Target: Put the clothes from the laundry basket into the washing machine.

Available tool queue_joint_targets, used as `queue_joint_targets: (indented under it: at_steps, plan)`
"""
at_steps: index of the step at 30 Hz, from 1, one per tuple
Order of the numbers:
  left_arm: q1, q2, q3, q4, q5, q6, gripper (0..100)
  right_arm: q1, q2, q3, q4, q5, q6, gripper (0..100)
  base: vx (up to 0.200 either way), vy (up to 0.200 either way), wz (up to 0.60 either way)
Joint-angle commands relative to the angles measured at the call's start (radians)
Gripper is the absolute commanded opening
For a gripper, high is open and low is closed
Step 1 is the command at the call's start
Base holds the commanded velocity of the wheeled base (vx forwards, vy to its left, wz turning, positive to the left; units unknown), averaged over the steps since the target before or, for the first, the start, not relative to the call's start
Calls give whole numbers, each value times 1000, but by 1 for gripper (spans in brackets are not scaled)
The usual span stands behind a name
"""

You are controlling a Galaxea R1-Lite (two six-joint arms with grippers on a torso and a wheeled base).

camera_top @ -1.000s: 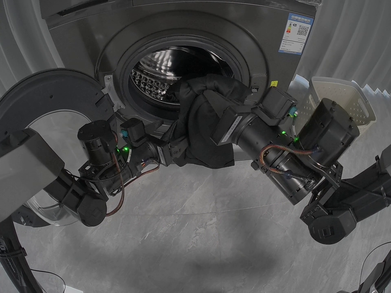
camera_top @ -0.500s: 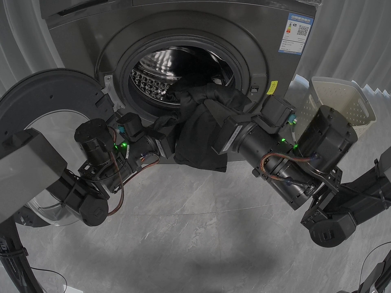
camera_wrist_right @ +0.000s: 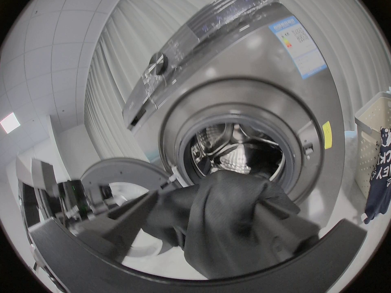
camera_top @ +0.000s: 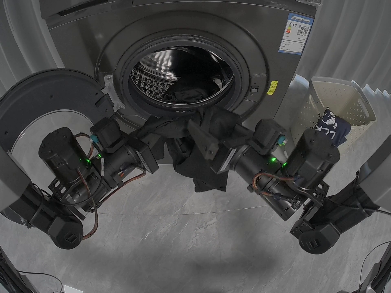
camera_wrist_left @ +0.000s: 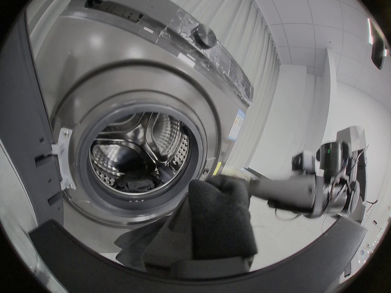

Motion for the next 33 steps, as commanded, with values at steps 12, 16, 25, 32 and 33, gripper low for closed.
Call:
queue_joint_targets:
  at_steps: [12, 16, 25, 32, 33]
  plan:
    - [-11, -47, -78, -6, 67, 0, 0, -33, 131, 136, -27, 2, -31, 100, 0, 0, 0]
    - [-9, -47, -93, -6, 70, 0, 0, -35, 154, 159, -29, 2, -31, 100, 0, 0, 0]
    - [-9, -47, -158, -26, 113, -1, 0, -38, 186, 243, -30, 2, -29, 100, 0, 0, 0]
    - [-8, -52, -207, -26, 147, -3, 0, -38, 189, 324, -32, 4, -28, 100, 0, 0, 0]
    - [-8, -56, -207, -26, 147, -3, 0, -42, 197, 326, -34, 2, -26, 100, 0, 0, 0]
